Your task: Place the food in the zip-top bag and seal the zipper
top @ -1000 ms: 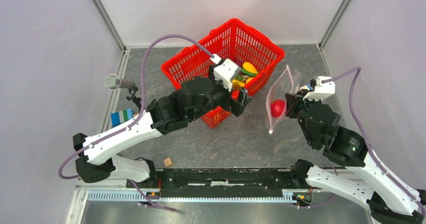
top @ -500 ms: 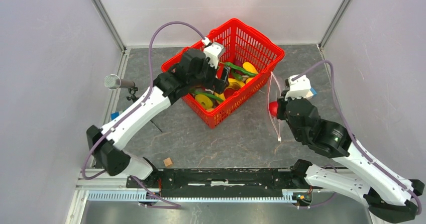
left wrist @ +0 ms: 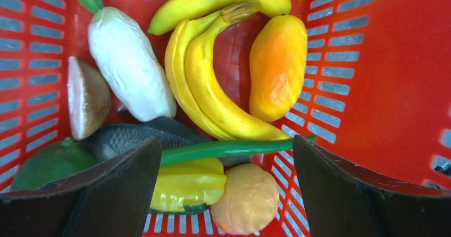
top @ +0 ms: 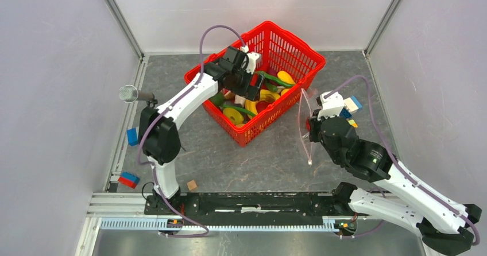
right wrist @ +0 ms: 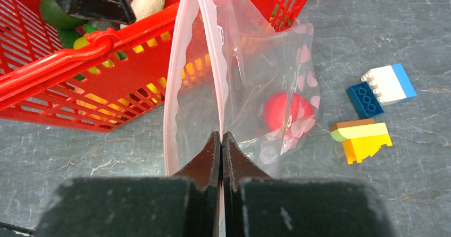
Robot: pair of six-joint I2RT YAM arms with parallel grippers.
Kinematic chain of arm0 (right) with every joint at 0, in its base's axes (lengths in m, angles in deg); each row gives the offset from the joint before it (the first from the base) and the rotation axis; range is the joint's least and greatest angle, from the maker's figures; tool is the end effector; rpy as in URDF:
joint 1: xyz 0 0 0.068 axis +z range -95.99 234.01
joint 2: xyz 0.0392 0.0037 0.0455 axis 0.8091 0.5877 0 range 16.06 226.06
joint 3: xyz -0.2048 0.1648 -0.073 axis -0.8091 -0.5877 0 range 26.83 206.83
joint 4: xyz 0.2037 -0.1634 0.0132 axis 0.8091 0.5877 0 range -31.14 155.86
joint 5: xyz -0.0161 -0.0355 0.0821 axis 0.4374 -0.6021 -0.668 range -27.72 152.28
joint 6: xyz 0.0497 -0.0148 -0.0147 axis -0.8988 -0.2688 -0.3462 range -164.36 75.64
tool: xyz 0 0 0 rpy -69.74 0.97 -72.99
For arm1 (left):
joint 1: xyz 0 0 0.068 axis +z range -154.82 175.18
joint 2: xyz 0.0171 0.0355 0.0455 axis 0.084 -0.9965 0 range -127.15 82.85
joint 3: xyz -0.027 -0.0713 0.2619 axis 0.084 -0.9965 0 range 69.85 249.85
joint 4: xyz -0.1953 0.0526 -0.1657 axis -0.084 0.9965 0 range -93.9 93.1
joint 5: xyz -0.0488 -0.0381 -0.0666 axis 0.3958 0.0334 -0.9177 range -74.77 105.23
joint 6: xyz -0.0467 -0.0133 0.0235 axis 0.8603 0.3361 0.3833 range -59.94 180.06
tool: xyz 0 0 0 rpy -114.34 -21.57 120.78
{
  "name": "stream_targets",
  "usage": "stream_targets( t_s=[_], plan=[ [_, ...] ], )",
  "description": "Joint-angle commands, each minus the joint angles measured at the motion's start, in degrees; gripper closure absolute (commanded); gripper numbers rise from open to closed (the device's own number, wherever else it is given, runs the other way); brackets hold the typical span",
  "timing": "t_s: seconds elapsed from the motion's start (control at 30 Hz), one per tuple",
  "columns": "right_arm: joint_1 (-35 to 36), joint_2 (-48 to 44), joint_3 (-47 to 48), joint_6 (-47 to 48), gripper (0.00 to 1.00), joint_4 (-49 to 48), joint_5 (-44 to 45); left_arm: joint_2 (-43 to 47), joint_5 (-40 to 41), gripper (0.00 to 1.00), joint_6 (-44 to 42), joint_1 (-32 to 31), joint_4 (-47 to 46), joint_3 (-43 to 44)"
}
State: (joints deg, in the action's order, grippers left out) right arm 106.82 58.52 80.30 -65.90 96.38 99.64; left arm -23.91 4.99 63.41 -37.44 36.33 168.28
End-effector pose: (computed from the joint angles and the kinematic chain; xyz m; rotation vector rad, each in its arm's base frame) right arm 0.1054 0.1031 0.3519 -0.1292 1.9343 0.1981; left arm 0.3499 -0.2313 0.3084 0.7026 2.3604 -0.4972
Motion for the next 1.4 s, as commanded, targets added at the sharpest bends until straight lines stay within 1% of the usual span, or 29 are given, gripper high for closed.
stream_targets(
  t_s=[0.0,0.13,0.23,0.4,0.5,0.6,0.63,0.8,0.93,1.03,1.1,1.17,1.2,1.27,1.37],
  plan=[
    [0.18,0.26,-0.65,0.05,0.99,-3.23,-1.89,-5.02,-2.09,0.04,-0.14,-0.07,1.67,5.02],
    [0.18,0.69,-1.07,0.31,0.99,-3.98,-2.42,-9.34,-1.73,0.12,2.77,-0.14,0.47,4.58],
    [0.18,0.75,-1.35,0.41,0.99,-4.38,-2.90,-11.49,1.00,0.18,3.92,-0.08,0.47,4.01],
    [0.18,0.72,-1.92,0.13,0.99,-4.87,-3.18,-11.62,-0.08,0.27,4.11,-0.24,-0.92,0.96],
    [0.17,0.87,-1.97,-0.19,0.98,-5.43,-3.52,-11.67,-0.05,0.40,3.94,-0.51,-0.96,0.12],
    [0.14,0.73,-1.97,-0.57,0.98,-5.67,-3.99,-10.99,0.03,0.58,3.90,-0.54,-1.21,-0.86],
    [0.18,0.65,-1.97,-0.76,0.98,-5.61,-4.12,-10.55,0.04,0.61,3.94,-0.54,-1.56,-1.34],
    [0.20,-0.32,-2.36,-1.80,0.98,-5.44,-4.30,-4.84,1.25,0.69,5.37,-0.55,-5.22,-4.84],
    [0.18,-1.54,-2.91,-2.79,0.98,-5.48,-4.37,1.85,5.15,0.74,6.76,-0.54,-9.04,-8.37],
    [0.18,-2.48,-3.67,-3.62,0.98,-5.86,-4.21,7.67,8.01,0.76,8.18,-0.51,-14.27,-12.67],
    [0.21,-2.99,-4.14,-4.08,0.98,-6.11,-4.07,10.96,8.75,0.76,8.88,-0.43,-17.55,-15.27],
    [0.18,-3.35,-4.34,-4.42,0.98,-6.22,-4.06,12.27,8.52,0.75,9.21,-0.47,-19.44,-16.63],
    [0.17,-3.41,-4.47,-4.55,0.98,-6.31,-4.14,11.86,7.76,0.70,9.13,-0.38,-19.30,-16.29],
    [0.20,-3.48,-4.73,-4.74,0.98,-6.48,-4.21,8.98,5.71,0.47,9.17,-0.12,-17.25,-13.93],
    [0.19,-3.43,-5.03,-4.76,0.97,-6.67,-4.50,3.26,3.81,0.34,10.54,-0.07,-15.65,-10.44]
  ],
)
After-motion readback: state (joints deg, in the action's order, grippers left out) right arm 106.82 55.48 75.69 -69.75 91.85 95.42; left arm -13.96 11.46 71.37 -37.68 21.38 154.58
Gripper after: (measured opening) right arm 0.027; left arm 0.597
